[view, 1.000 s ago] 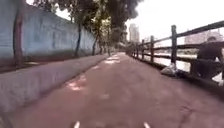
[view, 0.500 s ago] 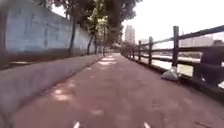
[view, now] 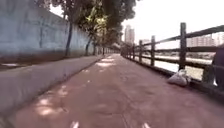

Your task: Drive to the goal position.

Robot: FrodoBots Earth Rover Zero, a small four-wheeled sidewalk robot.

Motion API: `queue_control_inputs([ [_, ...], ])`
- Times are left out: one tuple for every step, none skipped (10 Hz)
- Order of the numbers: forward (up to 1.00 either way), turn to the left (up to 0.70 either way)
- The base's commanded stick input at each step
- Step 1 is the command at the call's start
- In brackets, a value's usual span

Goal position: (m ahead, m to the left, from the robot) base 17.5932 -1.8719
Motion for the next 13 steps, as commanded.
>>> queue_control_inputs([
  [0.70, 0.00],
  [0.70, 0.00],
  [0.70, 0.00],
  [0.70, 0.00],
  [0.70, 0.00],
  [0.70, 0.00],
  [0.70, 0.00],
  [0.70, 0.00],
  [0.70, 0.00],
  [0.70, 0.00],
  [0.70, 0.00],
  [0.70, 0.00],
  [0.70, 0.00],
])
